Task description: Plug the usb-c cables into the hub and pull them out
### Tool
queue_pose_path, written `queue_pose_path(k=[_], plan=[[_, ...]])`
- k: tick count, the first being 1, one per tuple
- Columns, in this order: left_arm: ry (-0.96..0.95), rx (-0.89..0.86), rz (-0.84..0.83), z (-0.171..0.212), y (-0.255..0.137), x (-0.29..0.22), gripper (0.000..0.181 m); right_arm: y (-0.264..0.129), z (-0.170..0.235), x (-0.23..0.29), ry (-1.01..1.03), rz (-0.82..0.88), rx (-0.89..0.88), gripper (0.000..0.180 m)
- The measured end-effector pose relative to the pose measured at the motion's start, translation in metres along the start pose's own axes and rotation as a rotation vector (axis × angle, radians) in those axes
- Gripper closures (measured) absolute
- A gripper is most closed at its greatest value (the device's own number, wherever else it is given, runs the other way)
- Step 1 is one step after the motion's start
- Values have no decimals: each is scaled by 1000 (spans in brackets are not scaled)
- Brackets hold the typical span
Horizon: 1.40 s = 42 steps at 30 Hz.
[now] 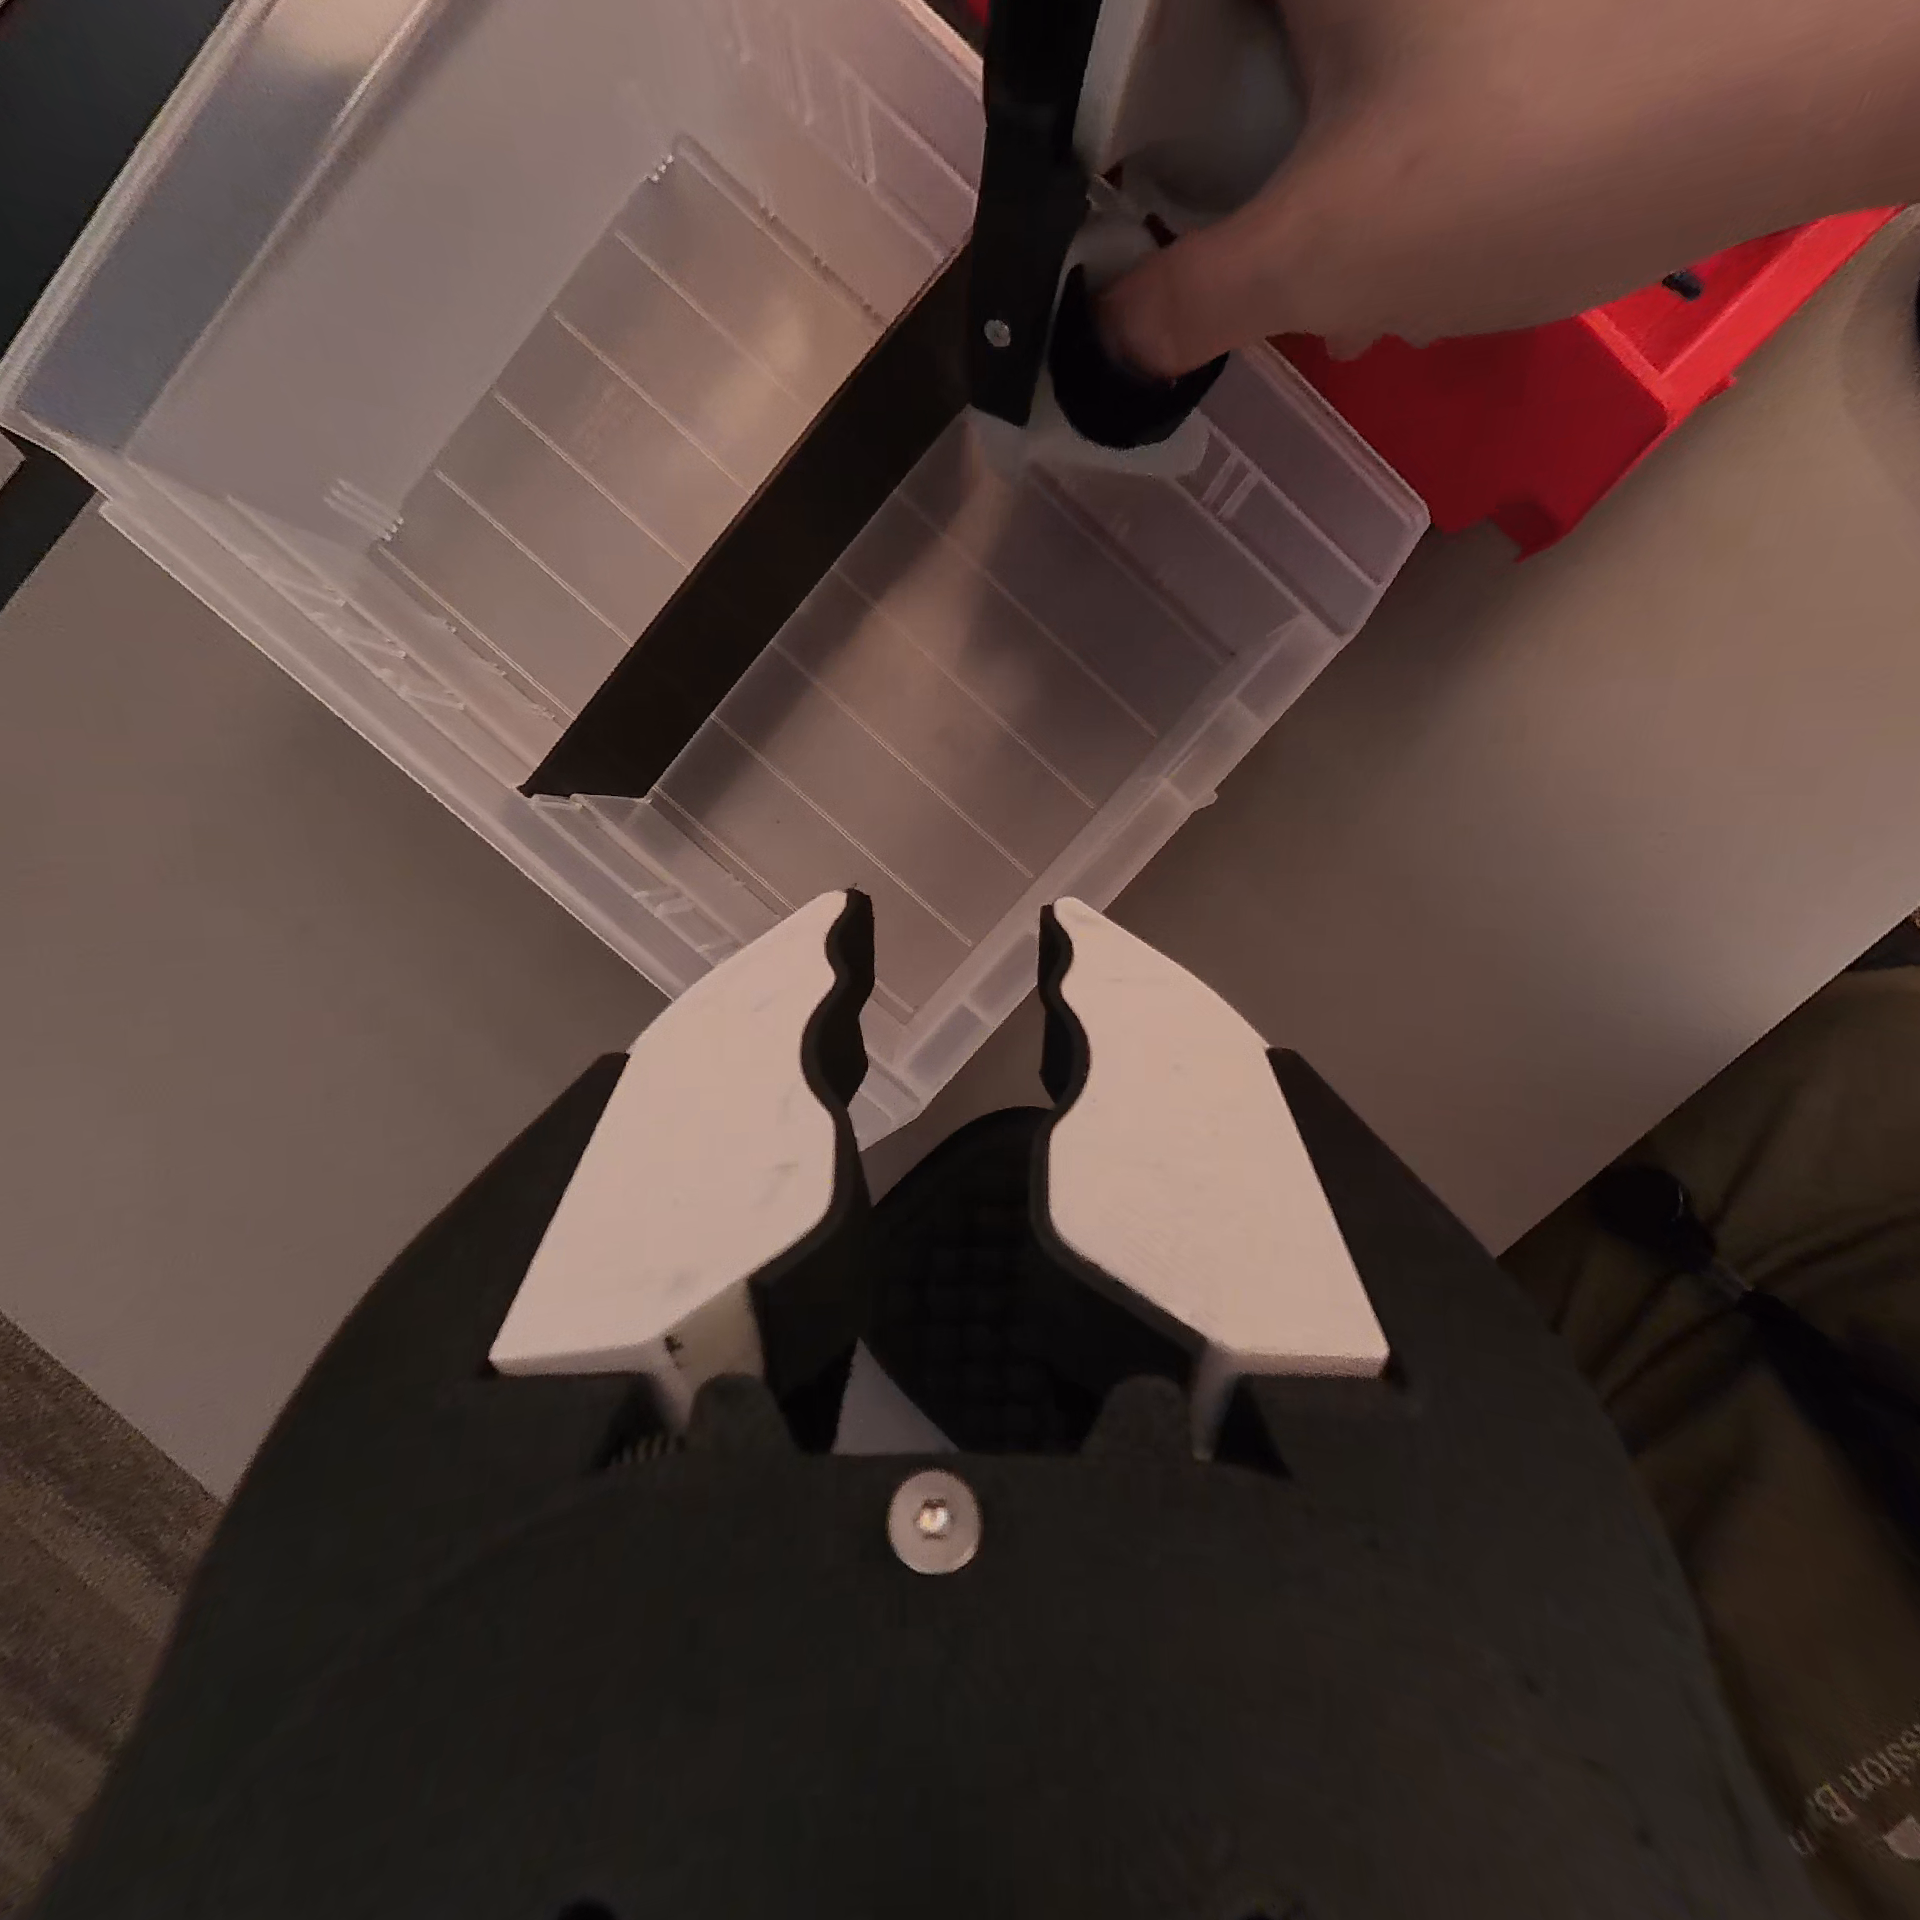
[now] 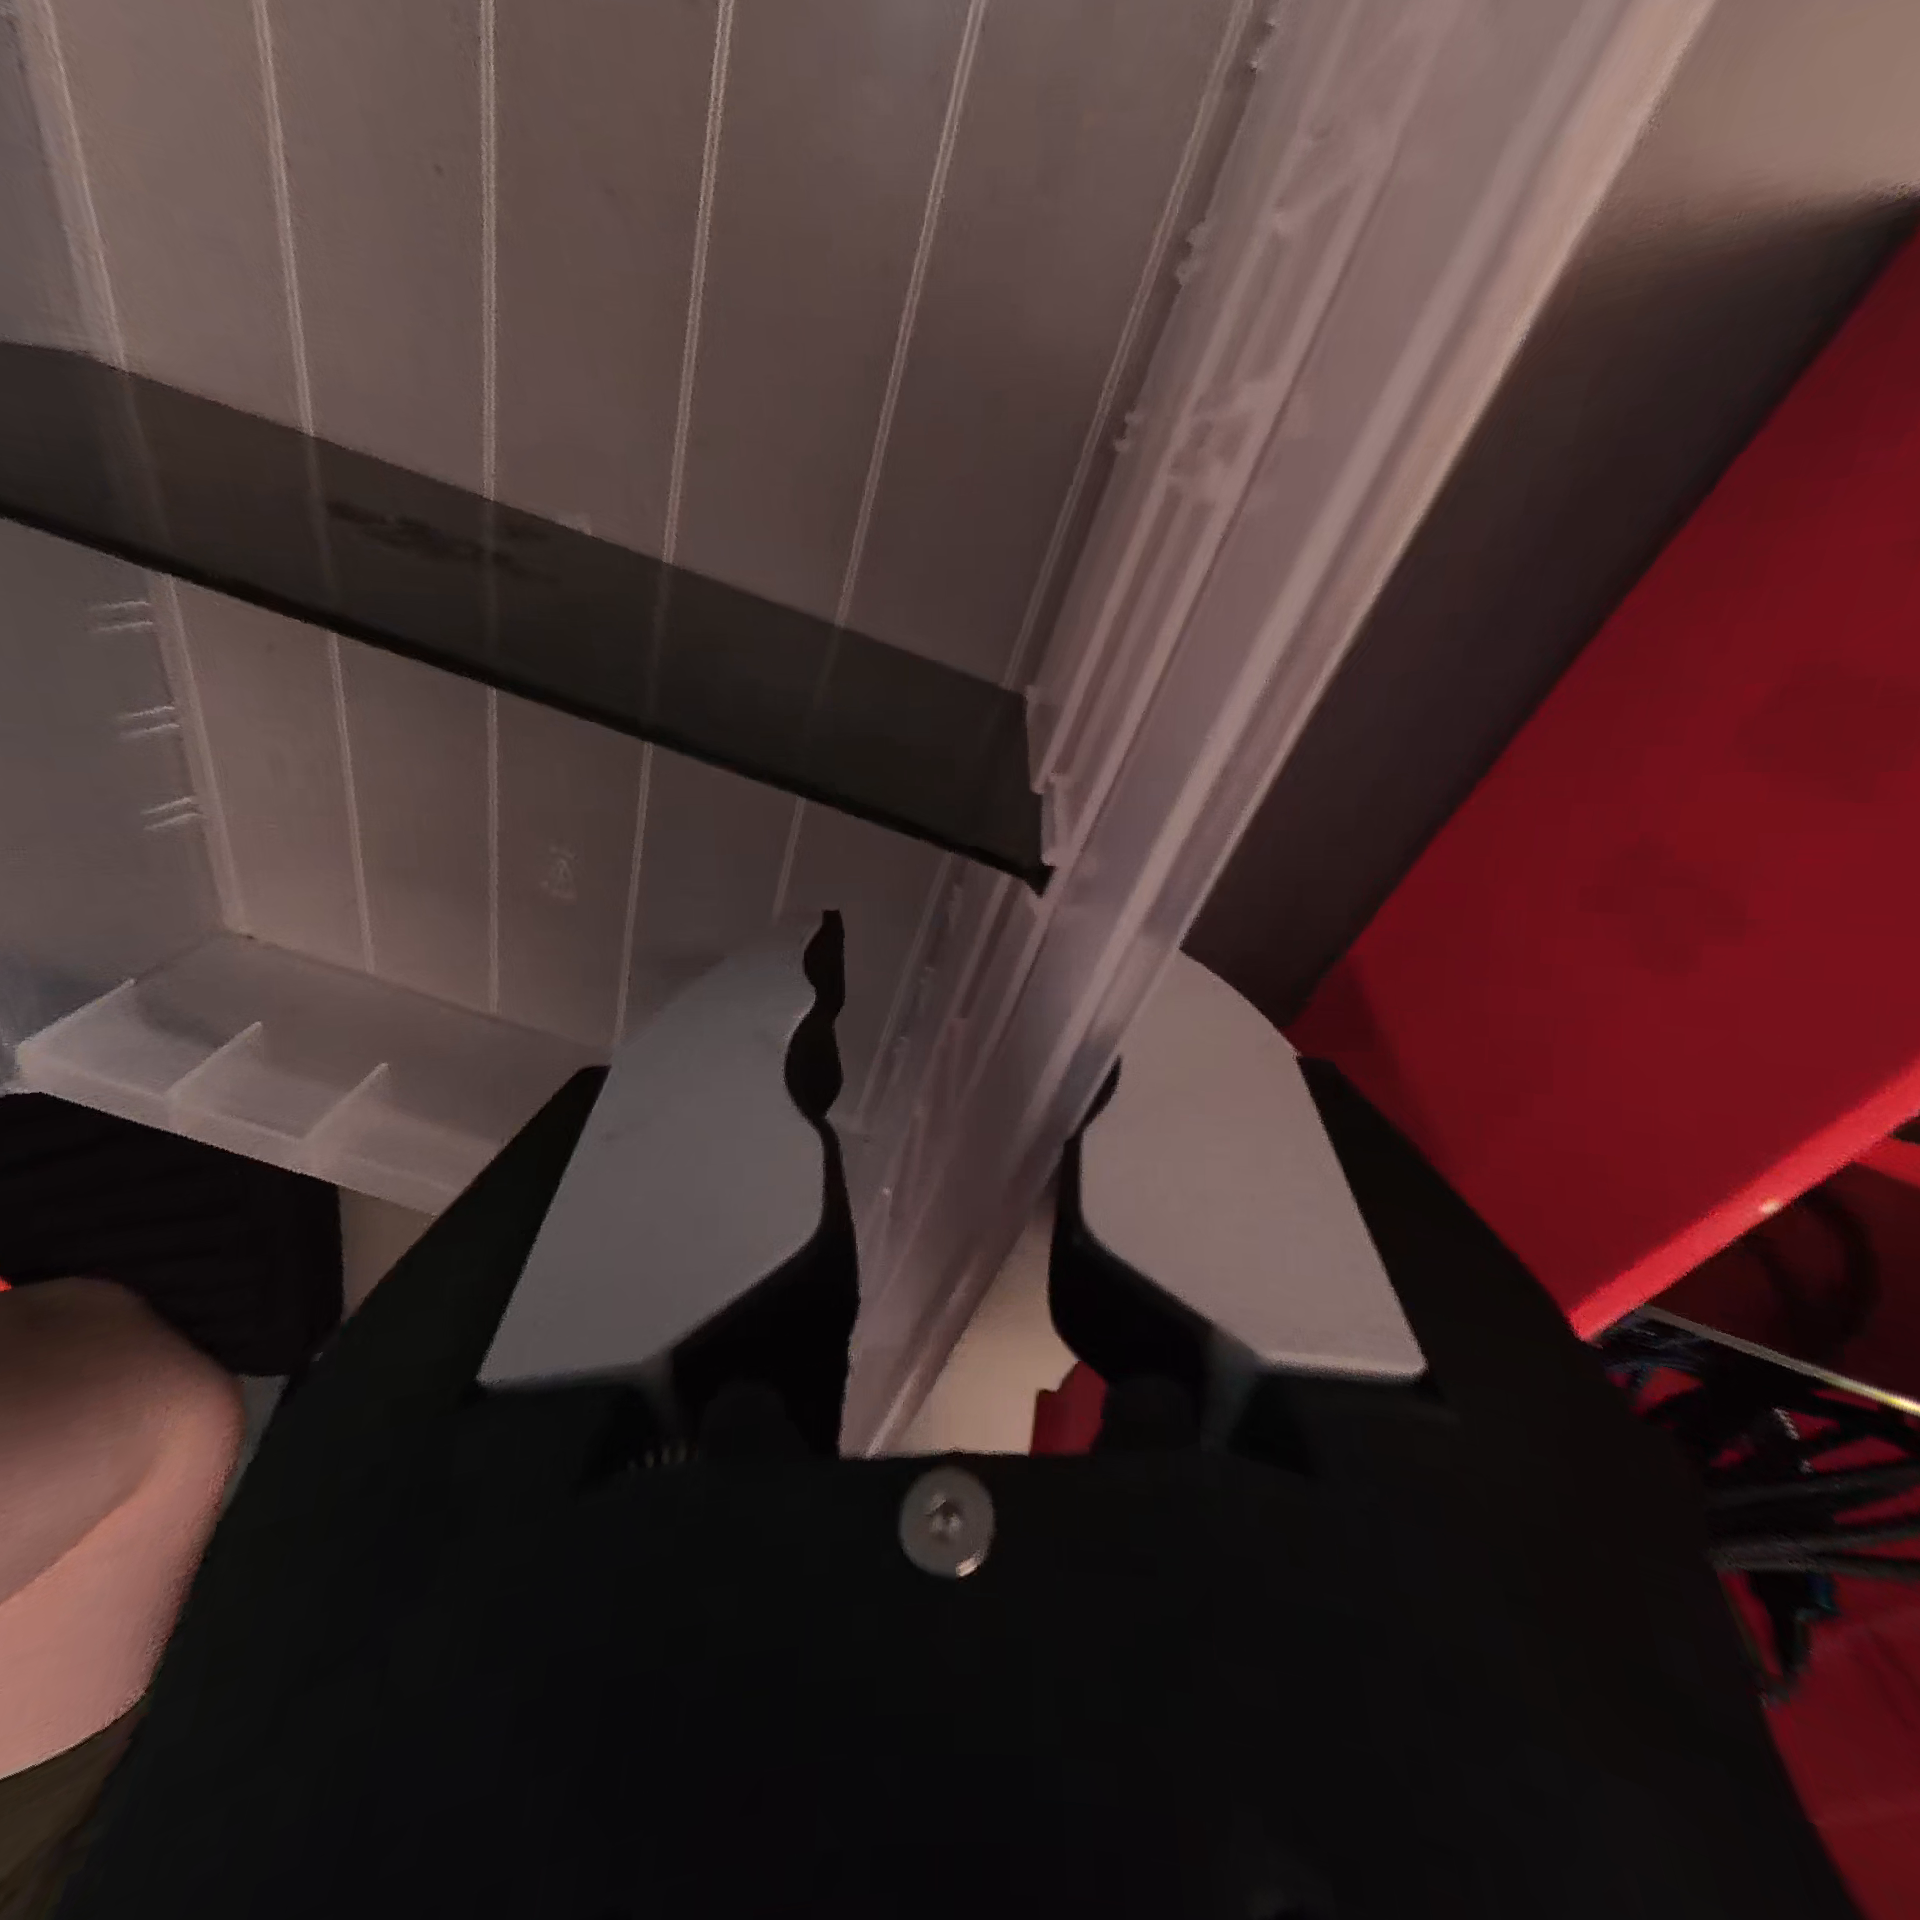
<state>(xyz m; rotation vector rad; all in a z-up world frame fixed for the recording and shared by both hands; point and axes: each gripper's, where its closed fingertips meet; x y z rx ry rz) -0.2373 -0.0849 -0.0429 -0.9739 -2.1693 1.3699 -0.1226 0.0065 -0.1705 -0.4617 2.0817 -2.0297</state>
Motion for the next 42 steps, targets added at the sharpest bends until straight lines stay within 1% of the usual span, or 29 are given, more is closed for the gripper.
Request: queue_pose_path(k=[2, 5, 6, 7, 8, 10, 13, 16, 19, 23, 24, 25, 27, 28, 30, 31, 34, 35, 37, 39, 41, 42], plan=[[-6, -7, 2, 0, -1, 0, 152, 1, -1, 1, 47, -41, -10, 146], [-7, -13, 2, 0, -3, 0, 152, 19, 22, 3, 87, -104, 150, 152], [-5, -16, 2, 0, -4, 0, 153, 21, 25, 10, 98, -171, 176, 151], [-2, -22, 2, -1, -5, 0, 153, 19, 22, 14, 119, -223, 163, 155], [0, -30, 0, -2, -6, -1, 154, 20, 21, 13, 102, -214, 165, 156], [-1, -53, -6, -5, -9, -1, 156, 20, 22, 8, 11, -136, 169, 166], [1, -132, -20, -17, -18, -2, 159, 16, 19, 16, 16, -152, 180, 168], [5, -275, -49, -36, -38, -4, 159, 3, 12, 26, -17, -168, 175, 169], [-1, -512, -67, -59, -74, -11, 157, -26, 0, 33, -67, -171, 136, 171], [10, -907, 38, -80, -135, -39, 158, -91, -14, 28, -67, -238, 56, 176], [19, -958, 86, -81, -144, -47, 156, -109, -16, 21, -66, -249, 32, 176], [21, -972, 140, -80, -148, -53, 151, -128, -17, 12, -60, -257, 7, 176], [7, -987, 261, -82, -150, -61, 133, -162, -17, -16, -31, -274, -49, 176], [-8, -994, 318, -84, -149, -62, 131, -178, -16, -33, -10, -285, -80, 176], [-49, -974, 381, -91, -136, -56, 131, -204, -7, -72, 49, -312, -132, 176], [-77, -933, 392, -95, -121, -51, 130, -214, -1, -95, 86, -325, -160, 176], [-158, -746, 415, -107, -57, -34, 119, -233, 24, -172, 218, -335, -258, 176], [-186, -696, 431, -113, -32, -28, 118, -235, 35, -200, 267, -326, -287, 176], [-263, -640, 510, -127, 21, -20, 121, -233, 62, -257, 379, -286, -336, 176], [-388, -616, 654, -138, 69, -18, 127, -224, 92, -310, 490, -224, -372, 176], [-466, -580, 824, -141, 98, -32, 130, -209, 123, -353, 581, -184, -388, 176], [-471, -570, 868, -142, 106, -39, 132, -199, 138, -369, 618, -181, -390, 176]])
Point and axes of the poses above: each gripper's, where its closed fingertips meet, y out along the fingers, z out of its underside, x = y × z across the jaws, and after that the axes turned 4 degrees about z, right-handed
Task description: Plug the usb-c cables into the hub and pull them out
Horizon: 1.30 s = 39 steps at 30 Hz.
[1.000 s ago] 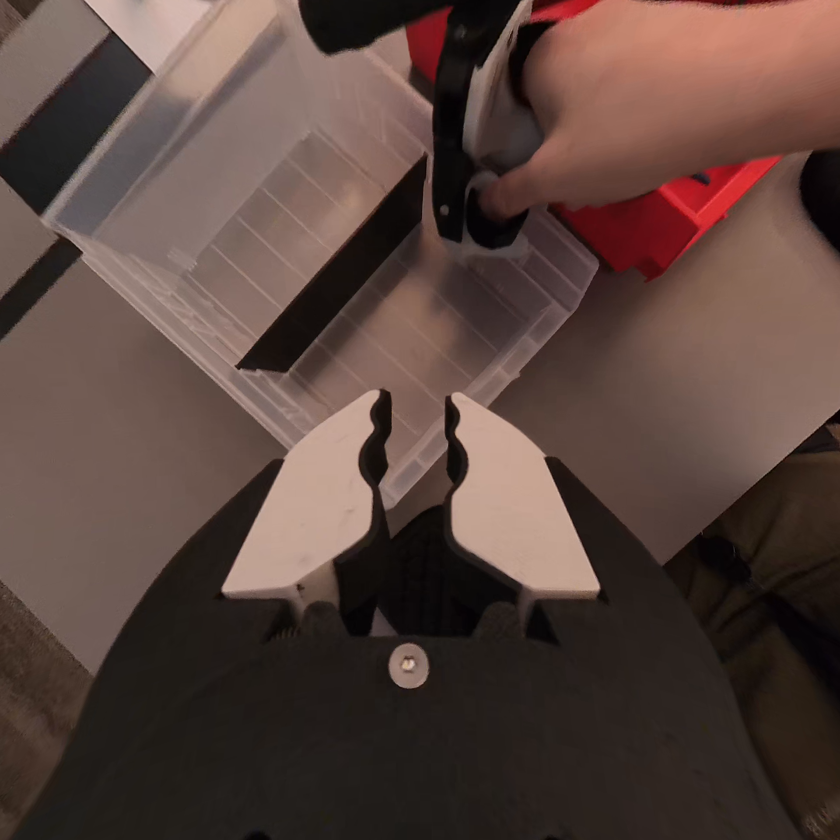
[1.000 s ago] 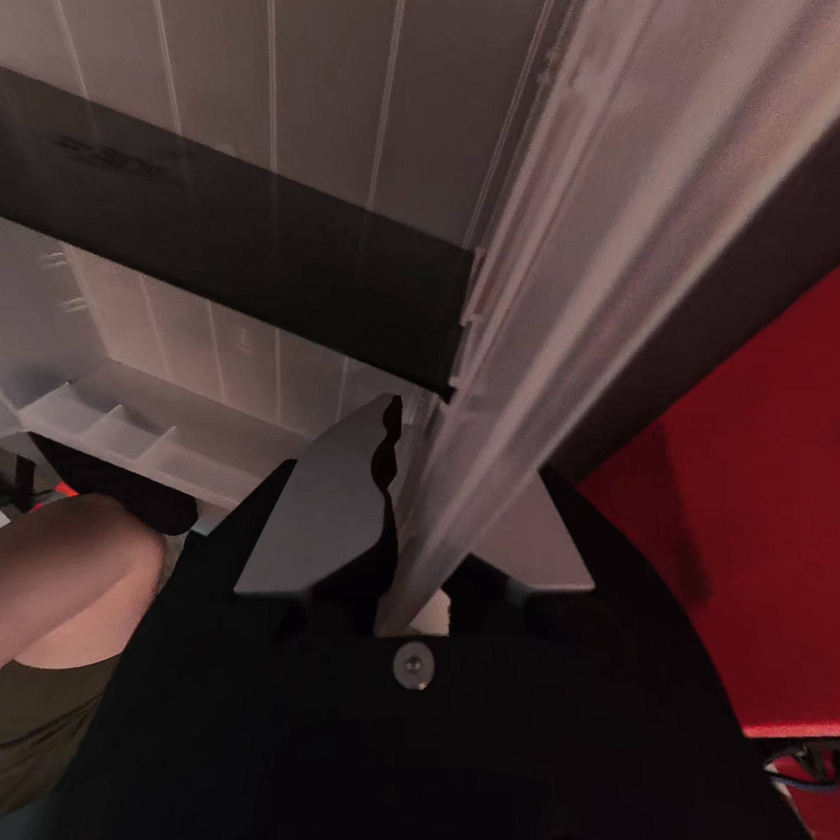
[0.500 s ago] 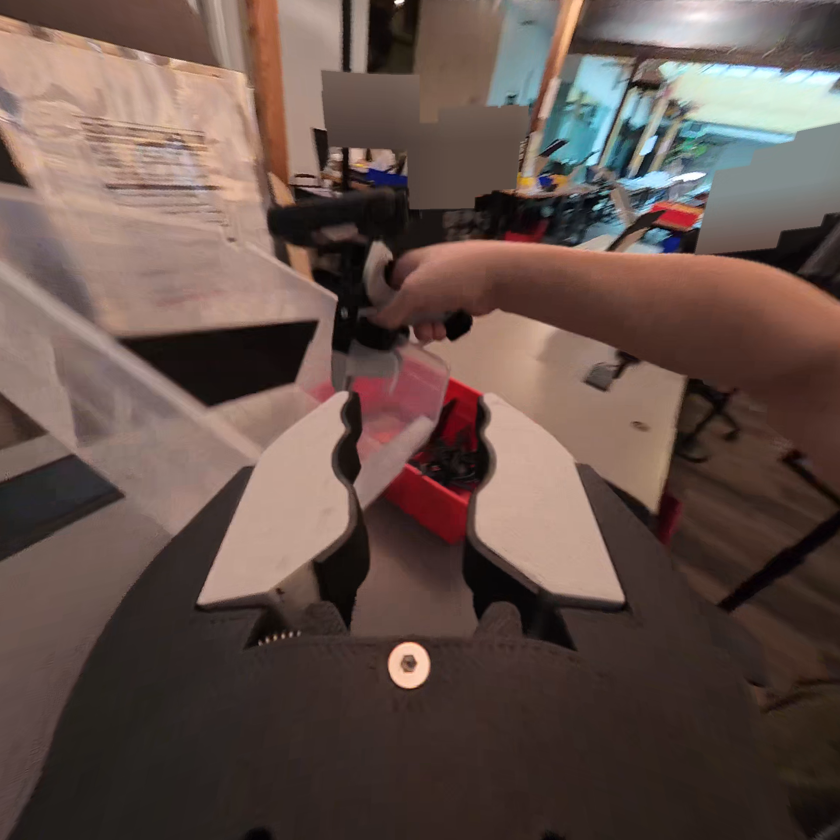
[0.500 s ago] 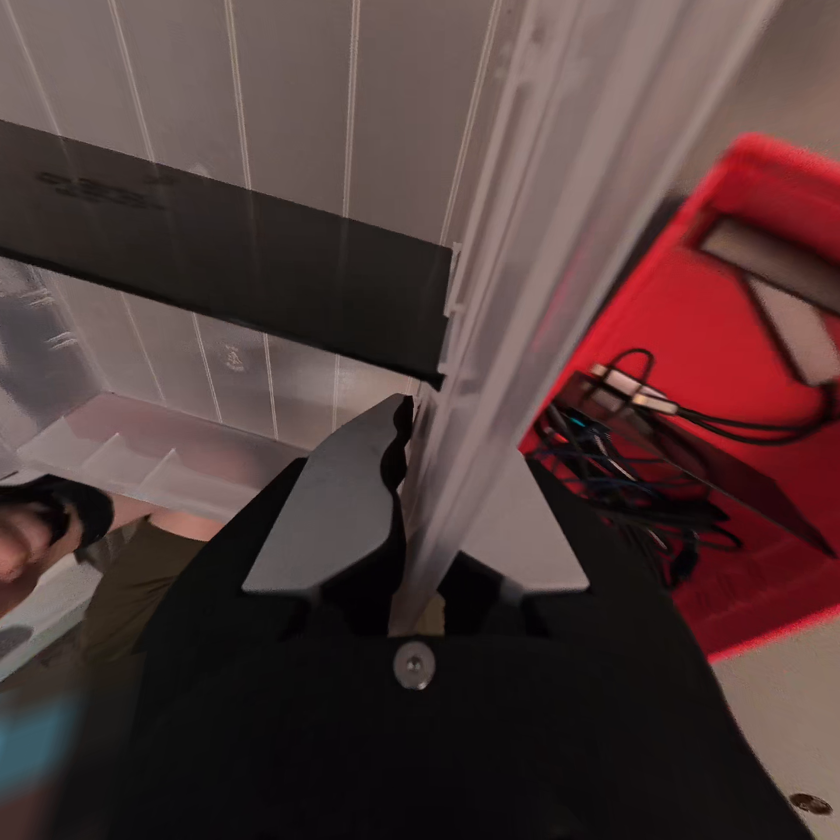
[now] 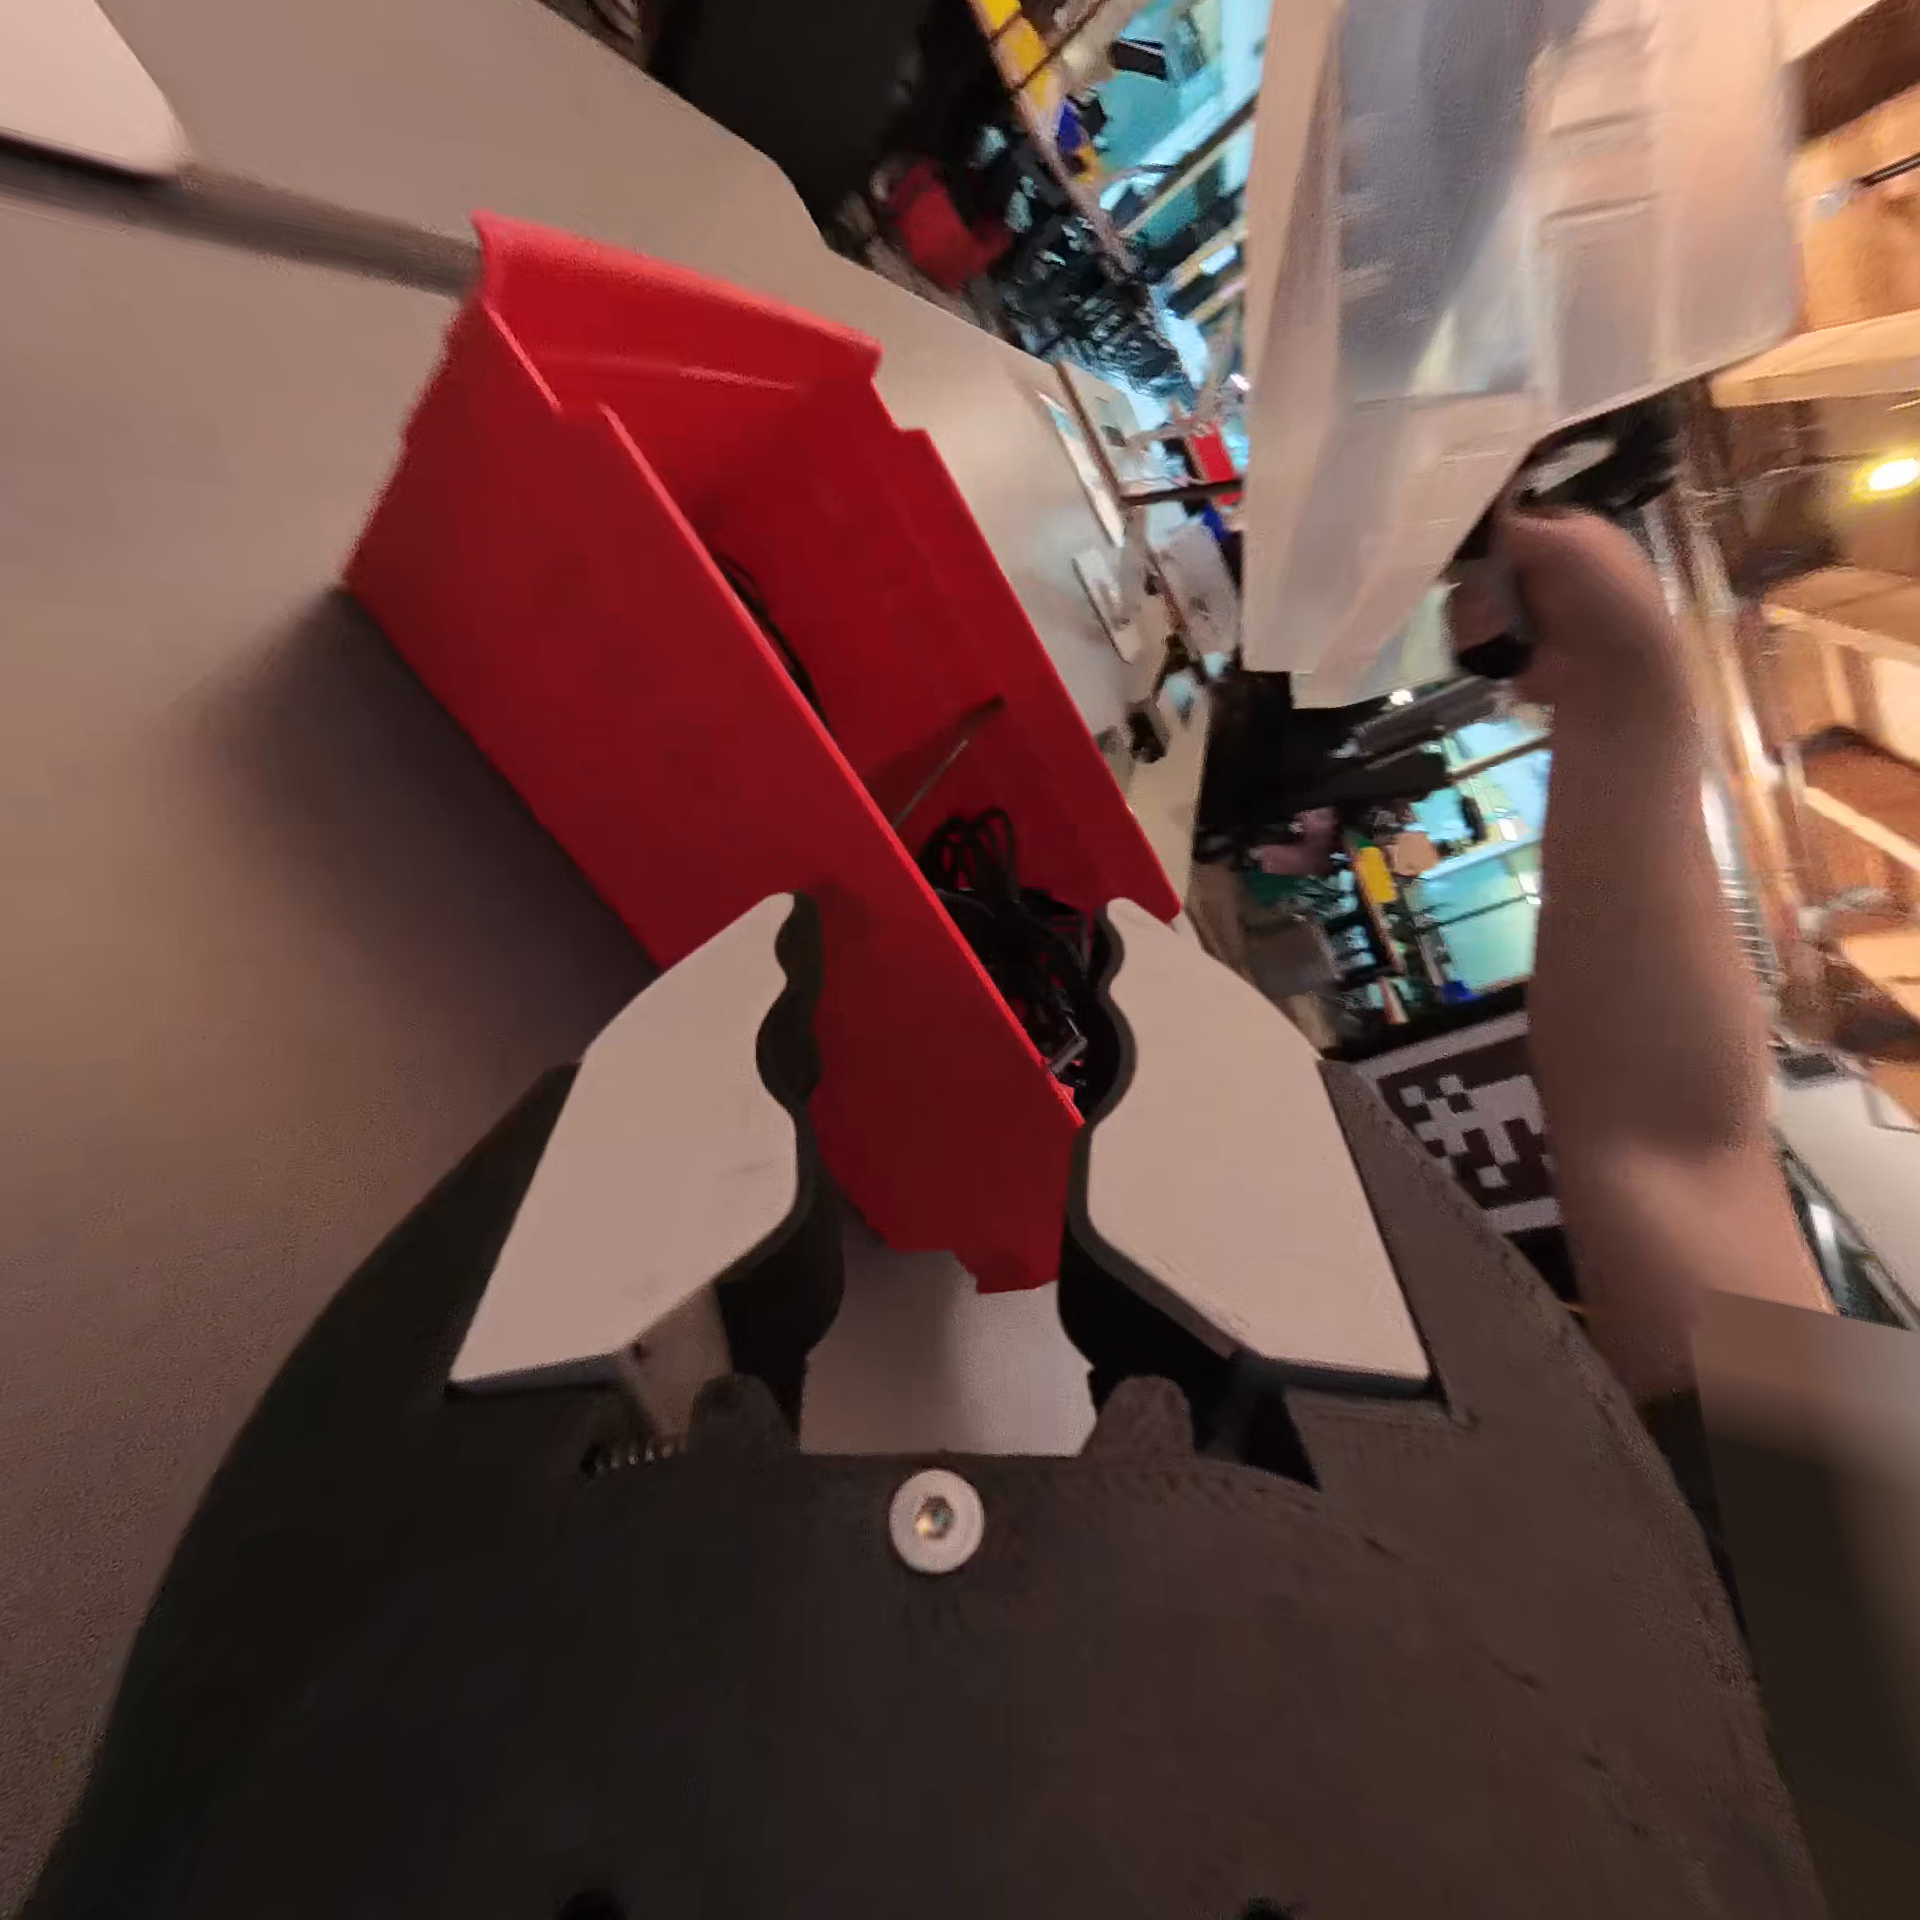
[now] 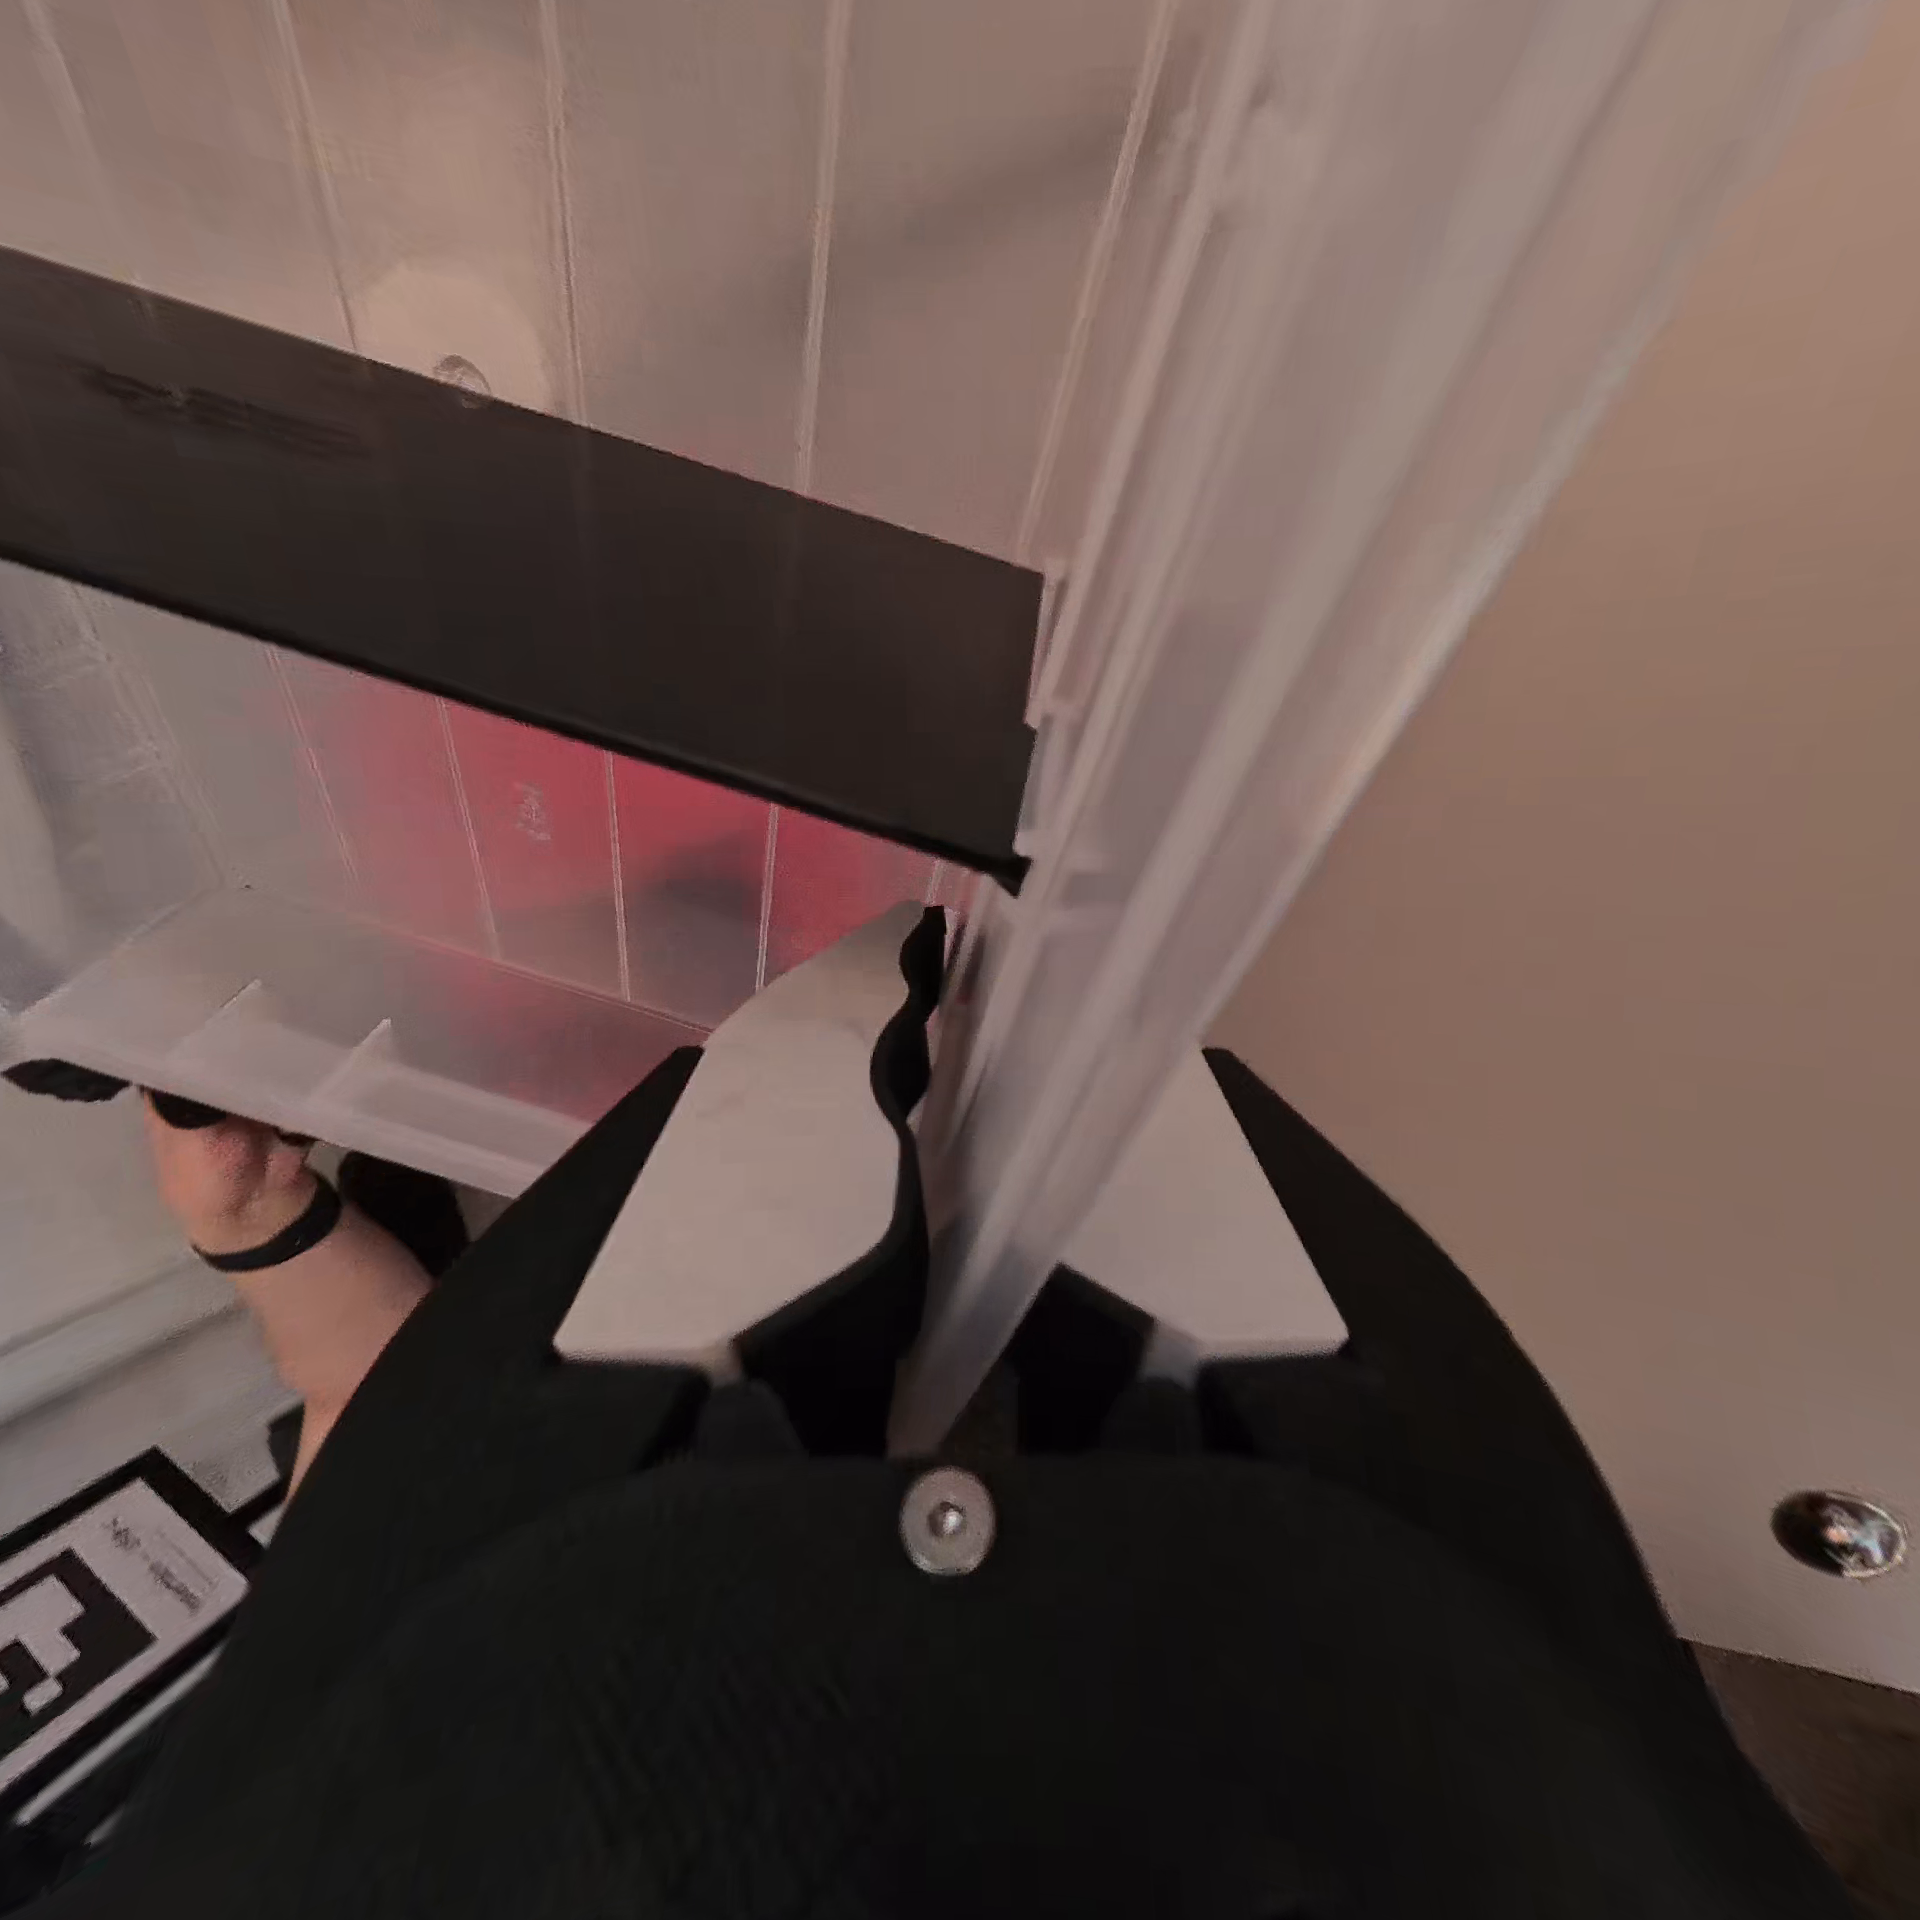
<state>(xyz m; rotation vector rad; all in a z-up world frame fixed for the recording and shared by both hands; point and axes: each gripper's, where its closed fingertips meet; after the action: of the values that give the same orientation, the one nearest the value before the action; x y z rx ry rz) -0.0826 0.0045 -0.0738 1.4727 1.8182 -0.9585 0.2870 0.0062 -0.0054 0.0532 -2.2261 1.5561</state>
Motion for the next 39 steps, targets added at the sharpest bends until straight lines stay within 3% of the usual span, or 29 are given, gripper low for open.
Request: queue_pose_path(k=[7, 10, 11, 16, 18, 23, 27, 33, 39], plan=[[123, 106, -117, 29, 41, 11, 121, 40, 49, -119, 135, 21, 45, 176], [198, 184, -274, 34, 48, 29, 123, 63, 68, -152, 151, 60, 88, 176], [208, 201, -300, 33, 49, 32, 114, 71, 74, -160, 150, 70, 107, 176], [203, 290, -236, 39, 44, 19, 153, 100, 102, -173, 89, 91, 217, 176], [198, 327, -253, 38, 33, 22, 156, 106, 111, -167, 57, 74, 268, 176], [207, 347, -379, 21, -23, 41, 167, 117, 132, -141, -26, 64, 387, 176], [186, 315, -533, 4, -87, 62, 174, 122, 139, -121, -135, 164, 447, 175], [85, 186, -738, -11, -190, 91, 176, 134, 139, -87, -225, 226, 491, 175], [-67, 2, -799, -8, -284, 106, 176, 141, 128, -75, -248, 244, 524, 175]])
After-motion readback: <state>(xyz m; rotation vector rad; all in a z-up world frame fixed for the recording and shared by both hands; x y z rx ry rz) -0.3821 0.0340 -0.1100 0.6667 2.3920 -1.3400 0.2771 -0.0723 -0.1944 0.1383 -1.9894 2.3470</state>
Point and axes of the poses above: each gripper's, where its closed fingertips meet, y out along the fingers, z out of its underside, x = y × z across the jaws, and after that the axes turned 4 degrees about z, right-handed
